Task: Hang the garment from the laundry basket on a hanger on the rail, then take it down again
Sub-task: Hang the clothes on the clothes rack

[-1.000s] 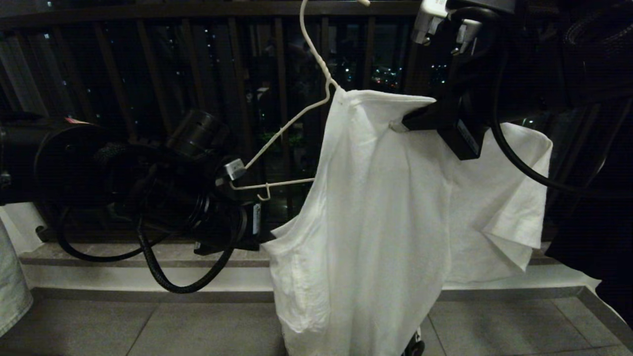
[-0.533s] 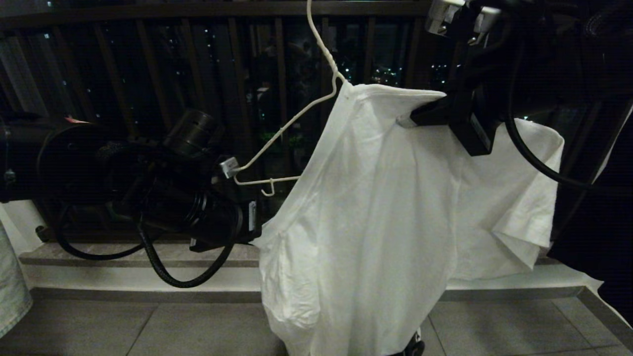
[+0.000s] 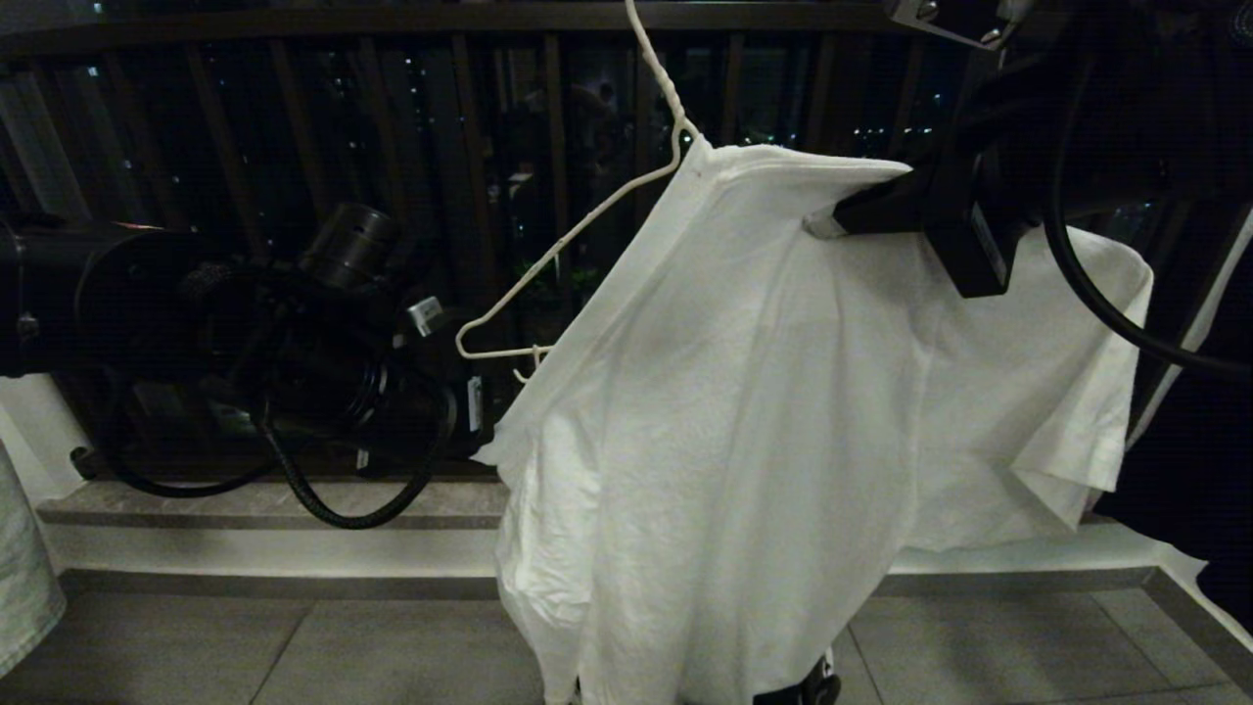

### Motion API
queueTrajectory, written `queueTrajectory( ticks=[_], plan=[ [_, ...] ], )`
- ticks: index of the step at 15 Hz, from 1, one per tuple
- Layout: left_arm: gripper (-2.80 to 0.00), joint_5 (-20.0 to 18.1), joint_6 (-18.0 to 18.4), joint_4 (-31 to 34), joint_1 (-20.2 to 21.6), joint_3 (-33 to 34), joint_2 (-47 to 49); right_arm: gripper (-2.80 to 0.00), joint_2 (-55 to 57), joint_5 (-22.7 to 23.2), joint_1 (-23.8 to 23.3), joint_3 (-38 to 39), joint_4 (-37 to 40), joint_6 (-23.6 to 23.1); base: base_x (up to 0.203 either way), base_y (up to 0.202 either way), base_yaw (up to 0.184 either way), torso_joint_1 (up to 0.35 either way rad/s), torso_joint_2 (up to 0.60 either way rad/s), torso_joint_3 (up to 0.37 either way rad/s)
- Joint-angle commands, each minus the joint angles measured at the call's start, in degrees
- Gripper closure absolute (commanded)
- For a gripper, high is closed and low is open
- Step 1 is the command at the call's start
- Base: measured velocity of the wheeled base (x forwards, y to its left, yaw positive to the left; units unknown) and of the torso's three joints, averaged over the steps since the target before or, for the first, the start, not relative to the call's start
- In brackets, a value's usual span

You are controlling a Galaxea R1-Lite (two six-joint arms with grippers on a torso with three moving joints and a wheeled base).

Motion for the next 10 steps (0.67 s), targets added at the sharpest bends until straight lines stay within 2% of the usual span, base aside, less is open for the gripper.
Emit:
queueTrajectory(
  ticks=[1, 10],
  plan=[
    [0.0, -0.1, -0.2, 0.2, 0.1, 0.0, 1.0, 0.0, -0.4, 0.1, 0.0, 0.0, 0.1, -0.1, 0.0, 0.0, 0.0, 0.0, 0.0, 0.0],
    [0.0, 0.1, -0.4, -3.9, 1.7, 0.4, 0.4, 0.0, -2.4, 0.6, 0.0, 3.1, 0.3, -0.4, 0.0, 0.0, 0.0, 0.0, 0.0, 0.0]
  ],
)
